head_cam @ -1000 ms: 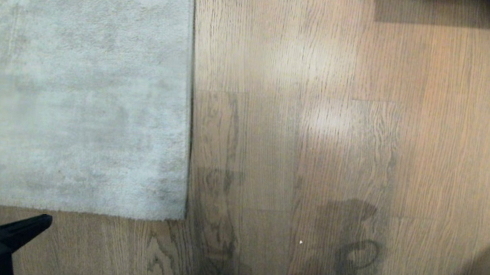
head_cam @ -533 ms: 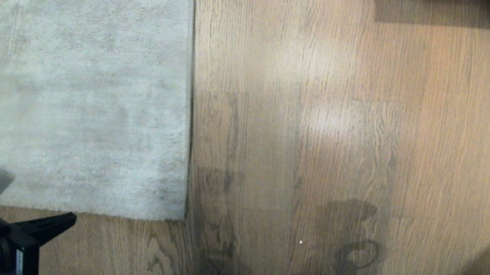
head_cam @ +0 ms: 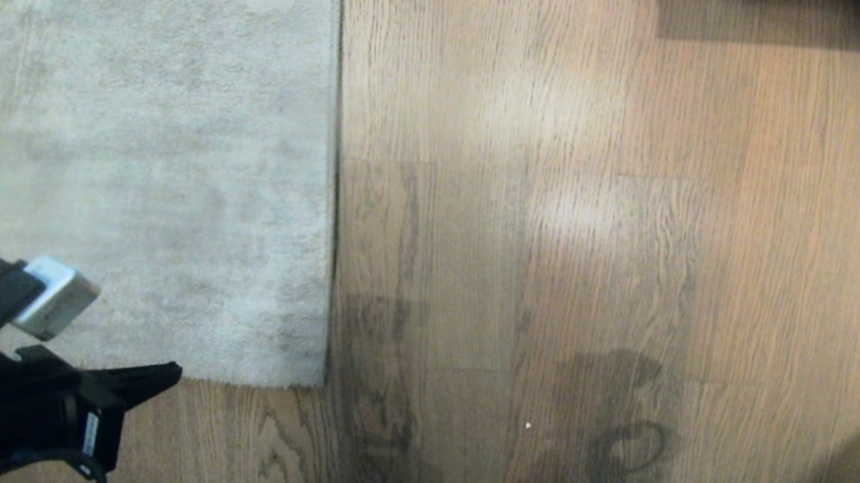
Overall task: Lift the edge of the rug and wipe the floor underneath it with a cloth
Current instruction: Lift up the carpet
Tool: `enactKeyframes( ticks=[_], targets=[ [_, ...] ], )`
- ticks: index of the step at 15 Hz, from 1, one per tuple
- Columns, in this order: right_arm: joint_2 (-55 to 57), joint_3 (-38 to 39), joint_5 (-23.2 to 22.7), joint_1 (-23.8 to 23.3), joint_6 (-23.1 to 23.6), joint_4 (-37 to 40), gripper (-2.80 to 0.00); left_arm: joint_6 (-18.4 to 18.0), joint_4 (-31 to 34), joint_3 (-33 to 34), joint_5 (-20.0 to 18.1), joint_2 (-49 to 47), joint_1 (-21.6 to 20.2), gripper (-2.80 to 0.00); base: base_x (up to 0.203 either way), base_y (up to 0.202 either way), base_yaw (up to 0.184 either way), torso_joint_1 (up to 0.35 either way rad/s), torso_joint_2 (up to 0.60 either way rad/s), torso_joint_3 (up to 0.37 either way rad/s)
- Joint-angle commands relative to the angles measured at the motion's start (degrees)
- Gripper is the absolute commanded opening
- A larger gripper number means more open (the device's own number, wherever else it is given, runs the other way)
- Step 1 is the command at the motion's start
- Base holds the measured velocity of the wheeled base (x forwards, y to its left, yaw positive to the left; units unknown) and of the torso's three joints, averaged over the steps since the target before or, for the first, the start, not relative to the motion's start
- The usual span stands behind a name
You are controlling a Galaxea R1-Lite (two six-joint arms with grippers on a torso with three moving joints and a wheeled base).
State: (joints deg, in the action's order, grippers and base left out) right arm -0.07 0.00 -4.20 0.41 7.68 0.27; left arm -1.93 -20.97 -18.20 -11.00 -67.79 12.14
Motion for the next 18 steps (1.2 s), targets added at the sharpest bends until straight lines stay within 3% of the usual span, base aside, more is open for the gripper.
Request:
enactKeyframes(
  ticks=[1, 4, 7, 10, 18],
  targets=[
    [0.1, 0.0, 0.0, 0.0, 0.1, 0.0, -2.8, 0.0, -0.1, -1.2, -0.1, -3.2, 1.2, -2.8, 0.0, 0.0, 0.0, 0.0, 0.0, 0.0],
    [0.1, 0.0, 0.0, 0.0, 0.1, 0.0, -2.8, 0.0, -0.8, -2.5, -0.1, -5.9, 1.8, -2.8, 0.0, 0.0, 0.0, 0.0, 0.0, 0.0],
    [0.1, 0.0, 0.0, 0.0, 0.1, 0.0, -2.8, 0.0, -8.0, -1.9, 0.0, -10.3, 1.8, -2.8, 0.0, 0.0, 0.0, 0.0, 0.0, 0.0],
    [0.1, 0.0, 0.0, 0.0, 0.1, 0.0, -2.8, 0.1, -10.8, -2.6, 0.1, -13.6, 1.9, -2.8, 0.0, 0.0, 0.0, 0.0, 0.0, 0.0],
    [0.1, 0.0, 0.0, 0.0, 0.1, 0.0, -2.8, 2.3, -18.3, -3.3, 0.7, -19.8, 5.8, -2.8, 0.0, 0.0, 0.0, 0.0, 0.0, 0.0]
  ],
)
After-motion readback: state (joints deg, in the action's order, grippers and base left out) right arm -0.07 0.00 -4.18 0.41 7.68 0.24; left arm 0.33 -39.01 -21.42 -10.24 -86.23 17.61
